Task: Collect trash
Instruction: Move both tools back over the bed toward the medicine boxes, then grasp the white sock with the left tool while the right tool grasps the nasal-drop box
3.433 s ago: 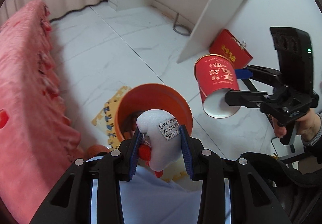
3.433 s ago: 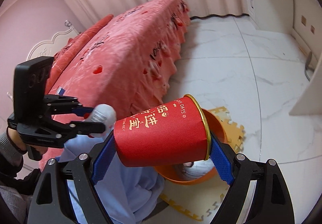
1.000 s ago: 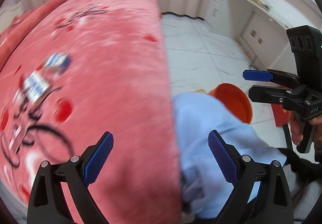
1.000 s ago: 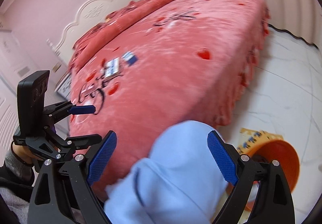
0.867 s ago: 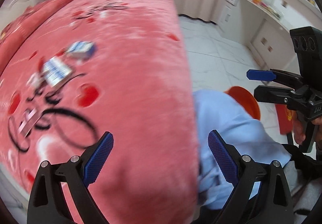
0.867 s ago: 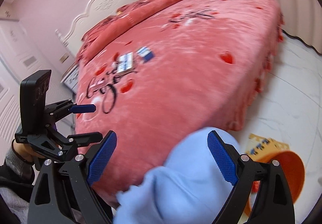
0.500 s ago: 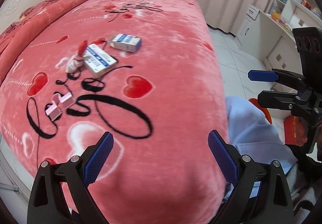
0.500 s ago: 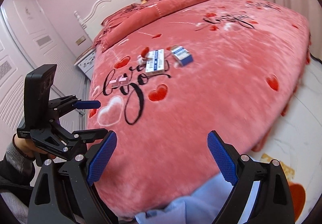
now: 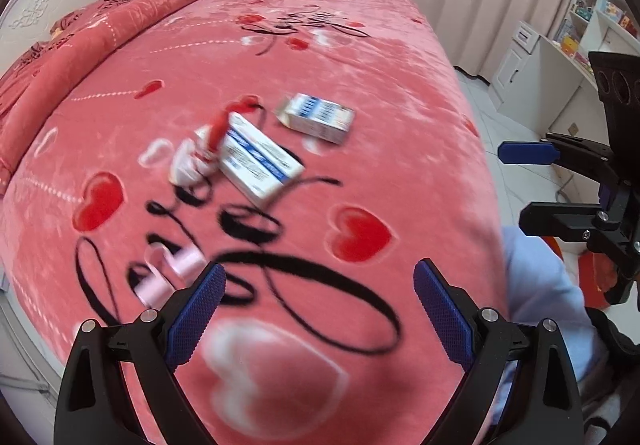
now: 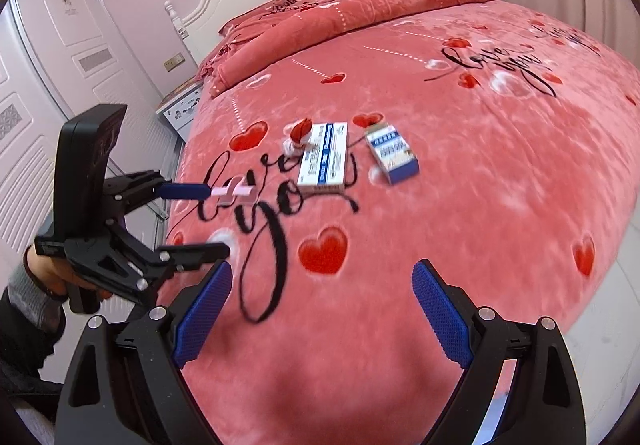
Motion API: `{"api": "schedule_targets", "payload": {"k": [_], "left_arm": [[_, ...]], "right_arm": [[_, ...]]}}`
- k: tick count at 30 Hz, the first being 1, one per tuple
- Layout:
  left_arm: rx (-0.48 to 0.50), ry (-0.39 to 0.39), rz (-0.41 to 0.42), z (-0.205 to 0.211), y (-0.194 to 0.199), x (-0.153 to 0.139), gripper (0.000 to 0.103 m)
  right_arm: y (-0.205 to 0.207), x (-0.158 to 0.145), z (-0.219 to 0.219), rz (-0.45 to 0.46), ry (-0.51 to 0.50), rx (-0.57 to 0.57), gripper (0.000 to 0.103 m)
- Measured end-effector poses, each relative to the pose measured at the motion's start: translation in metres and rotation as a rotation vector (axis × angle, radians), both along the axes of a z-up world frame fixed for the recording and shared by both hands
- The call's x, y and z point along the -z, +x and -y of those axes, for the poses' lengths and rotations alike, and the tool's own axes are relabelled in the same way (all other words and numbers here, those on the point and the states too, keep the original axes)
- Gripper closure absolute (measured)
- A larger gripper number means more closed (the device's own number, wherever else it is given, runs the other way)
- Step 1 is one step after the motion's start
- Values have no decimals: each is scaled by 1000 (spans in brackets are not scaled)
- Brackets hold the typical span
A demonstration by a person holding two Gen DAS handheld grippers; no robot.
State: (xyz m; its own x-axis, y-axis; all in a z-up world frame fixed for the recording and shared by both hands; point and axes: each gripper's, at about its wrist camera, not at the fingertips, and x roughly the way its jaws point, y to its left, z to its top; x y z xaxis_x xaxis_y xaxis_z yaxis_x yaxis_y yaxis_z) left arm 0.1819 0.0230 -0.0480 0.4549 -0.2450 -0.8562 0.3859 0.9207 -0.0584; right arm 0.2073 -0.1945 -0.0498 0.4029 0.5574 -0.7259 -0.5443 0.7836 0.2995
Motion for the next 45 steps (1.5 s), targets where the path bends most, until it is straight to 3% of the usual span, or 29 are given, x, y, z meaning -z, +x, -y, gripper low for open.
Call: {"api": "schedule_targets", "payload": {"k": [4, 9, 21, 26, 29, 31, 35, 38, 45], "left_arm": [[1, 40, 3, -21, 34, 1, 9], [28, 29, -15, -43, 73, 6, 9], [212, 76, -49, -59, 144, 45, 9], [322, 42, -83, -58, 158, 62, 26], [330, -37, -134, -61, 165, 70, 42], [333, -49, -148, -61, 162, 70, 64], [286, -19, -161, -65, 148, 66, 69], [265, -46, -169, -69, 136, 53, 69], [343, -59, -177, -41, 107, 40, 69]], "right_arm": [[27, 6, -12, -4, -5, -6, 13], [57, 18, -27, -22, -7, -8, 13], [101, 44, -48, -49, -34, 3, 13], [110, 55, -48, -68, -47, 18, 13], [113, 60, -48, -73, -47, 25, 13], [115, 61, -49, -74, -48, 26, 13], [116, 60, -51, -56, -58, 7, 13], [118, 57, -50, -31, -79, 5, 13], [132, 56, -46, 28, -132, -6, 13]]}}
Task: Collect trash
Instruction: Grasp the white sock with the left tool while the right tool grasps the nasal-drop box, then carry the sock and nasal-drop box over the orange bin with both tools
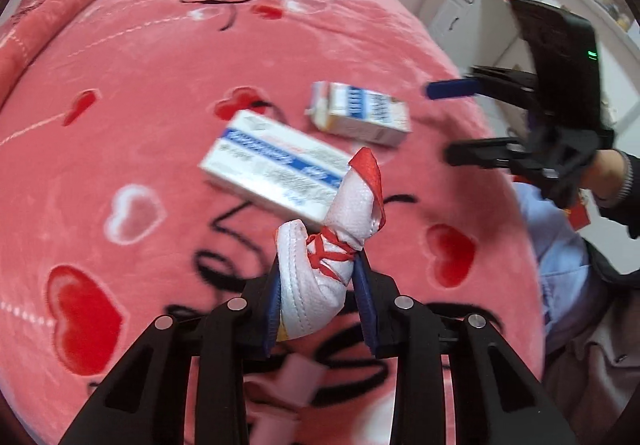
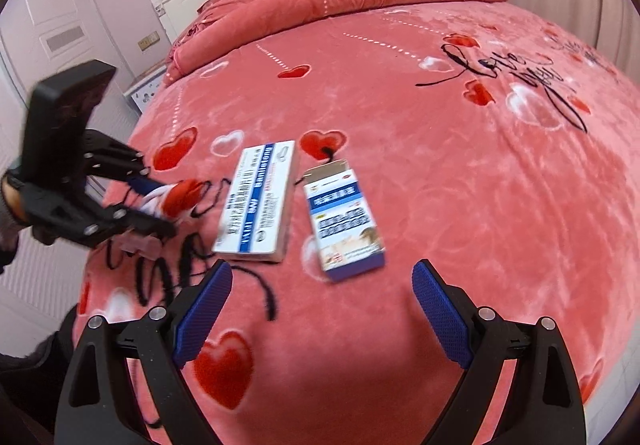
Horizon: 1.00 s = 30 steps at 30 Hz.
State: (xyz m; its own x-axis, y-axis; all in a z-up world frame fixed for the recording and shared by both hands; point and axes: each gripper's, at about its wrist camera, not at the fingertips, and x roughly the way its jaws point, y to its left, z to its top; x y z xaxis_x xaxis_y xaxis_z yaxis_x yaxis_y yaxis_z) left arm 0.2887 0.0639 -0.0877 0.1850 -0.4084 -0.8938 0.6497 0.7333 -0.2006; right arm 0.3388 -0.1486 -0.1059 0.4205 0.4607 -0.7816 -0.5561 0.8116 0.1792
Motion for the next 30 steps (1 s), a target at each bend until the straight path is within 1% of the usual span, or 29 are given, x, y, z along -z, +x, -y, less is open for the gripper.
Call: {"api": "schedule_targets", "payload": {"k": [2, 4, 6, 7, 8, 9, 10, 11, 12, 13, 15, 19, 24, 30], "left_arm": [[13, 17, 7, 9, -1, 3, 69], [22, 2, 2, 14, 0, 4, 69], [25, -3, 0, 16, 3, 6, 69], [26, -5, -7, 17, 4, 8, 69], [27, -3, -7, 18, 5, 10, 69], [25, 2, -10, 18, 7, 13, 69], [22, 4, -12, 18, 6, 14, 69], [18, 3, -14, 17, 6, 15, 69], [14, 2, -18, 18, 7, 16, 69], [11, 2, -18, 18, 7, 17, 69], [7, 10, -15, 20, 5, 17, 69], [-1, 5, -1, 26, -7, 6, 69], [1, -3, 29, 38, -31, -14, 69], [4, -1, 66, 63, -79, -39, 69]], "right_arm": [[6, 4, -2, 17, -20, -15, 13], [13, 9, -5, 27, -46, -27, 13], [19, 14, -9, 54, -60, -55, 18], [23, 17, -12, 57, -77, -60, 25], [29, 22, -14, 46, -84, -71, 35], [34, 27, -15, 33, -81, -78, 39], [38, 32, -16, 16, -85, -81, 48], [39, 37, -17, 7, -95, -85, 60], [40, 41, -17, 13, -118, -89, 63], [39, 43, -17, 24, -130, -96, 64], [37, 40, -13, 25, -115, -91, 64], [19, 20, -1, 47, -78, -78, 64], [-22, -9, 20, 48, -27, -65, 64], [-91, -36, 47, 59, 0, -51, 64]]}}
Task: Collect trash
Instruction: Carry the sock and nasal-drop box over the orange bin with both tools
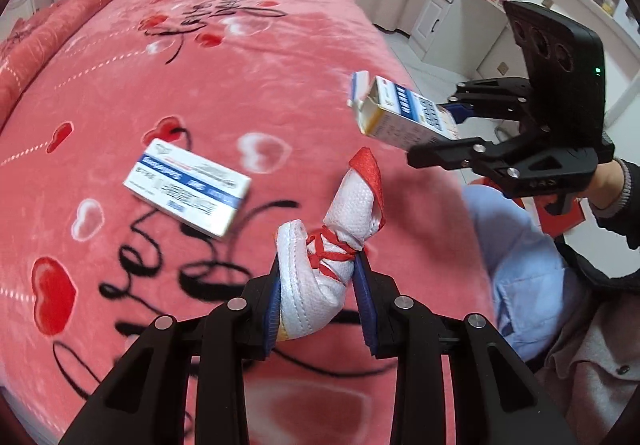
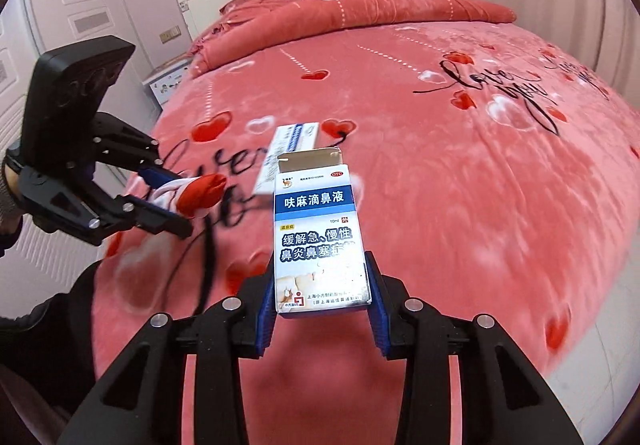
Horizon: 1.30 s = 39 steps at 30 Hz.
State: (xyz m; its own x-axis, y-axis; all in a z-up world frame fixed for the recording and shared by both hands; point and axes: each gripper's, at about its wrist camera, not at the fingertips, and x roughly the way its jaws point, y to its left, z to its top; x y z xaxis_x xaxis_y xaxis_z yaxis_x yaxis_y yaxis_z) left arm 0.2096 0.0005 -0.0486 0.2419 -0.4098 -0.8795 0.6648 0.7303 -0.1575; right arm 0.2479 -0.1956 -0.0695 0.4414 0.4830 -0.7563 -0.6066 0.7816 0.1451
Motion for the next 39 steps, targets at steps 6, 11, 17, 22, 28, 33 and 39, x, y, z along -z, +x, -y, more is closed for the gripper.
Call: {"api": "schedule_targets", "payload": {"k": [6, 11, 17, 22, 28, 33, 39], "left_arm": [[4, -11, 22, 20, -49, -14, 69], [22, -28, 27, 43, -91, -20, 69], [83, -32, 31, 84, -121, -18, 69], [167, -37, 33, 128, -134, -16, 69], [286, -38, 32, 189, -138, -11, 69], [383, -43, 21, 240, -140, -5, 69], [501, -38, -8, 303, -142, 10, 69]], "right_arm": [[-68, -15, 29, -4, 44, 28, 64], [-120, -16, 52, -19, 83, 55, 64], [-169, -15, 91, -32, 127, 127, 64], [-198, -16, 132, -19, 137, 214, 64], [-230, -16, 195, -2, 133, 352, 64], [-255, -11, 257, -6, 123, 491, 64], [-284, 3, 324, -21, 104, 641, 64]]}}
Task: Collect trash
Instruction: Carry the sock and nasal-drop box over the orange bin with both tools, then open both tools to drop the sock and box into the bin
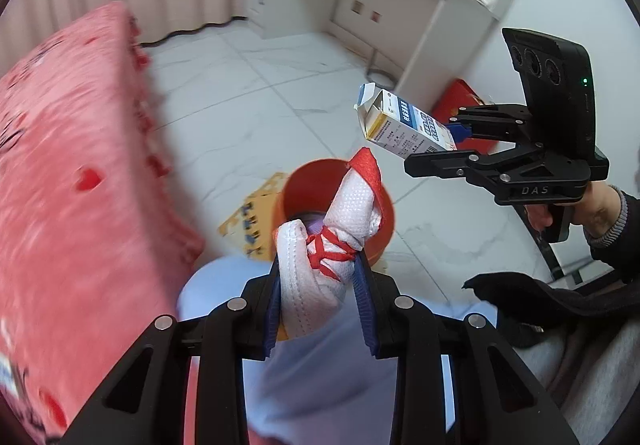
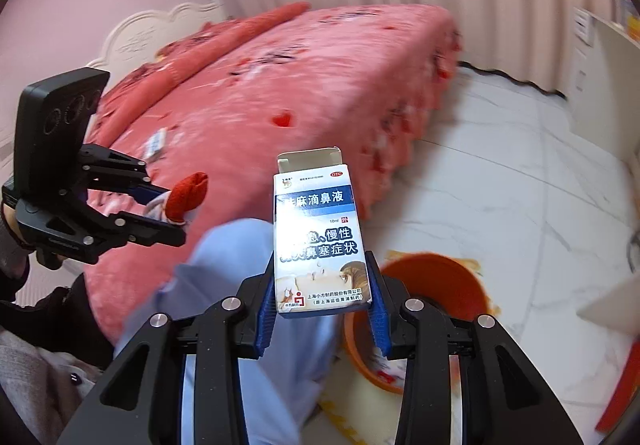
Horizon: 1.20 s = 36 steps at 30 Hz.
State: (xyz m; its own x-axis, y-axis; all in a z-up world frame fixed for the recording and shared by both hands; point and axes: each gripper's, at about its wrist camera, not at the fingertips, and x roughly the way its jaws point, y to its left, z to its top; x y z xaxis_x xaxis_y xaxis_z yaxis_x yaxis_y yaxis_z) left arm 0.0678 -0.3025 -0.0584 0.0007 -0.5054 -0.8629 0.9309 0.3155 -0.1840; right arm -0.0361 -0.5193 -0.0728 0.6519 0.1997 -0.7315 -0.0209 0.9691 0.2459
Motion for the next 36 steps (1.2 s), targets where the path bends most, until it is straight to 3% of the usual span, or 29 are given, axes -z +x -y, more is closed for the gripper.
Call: {"api": "schedule_targets", "payload": {"k": [6, 14, 17, 18, 26, 36], "left_arm": [[94, 24, -37, 62, 2, 27, 69], [172, 74, -71, 117, -4, 58, 68], [192, 96, -65, 132, -8, 69, 54], [190, 101, -54, 135, -8, 72, 47], [164, 133, -40, 131, -5, 72, 37], [111, 134, -31, 116, 5, 66, 36]], "right_arm": [[-19, 23, 57, -36, 21, 126, 64], [-42, 49, 97, -73, 61, 211, 64], [-45, 56, 106, -84, 78, 230, 64], [-44, 58, 108, -88, 80, 233, 64], [-35, 67, 104, -101, 93, 221, 64], [-14, 72, 88, -120, 91, 186, 60]]}}
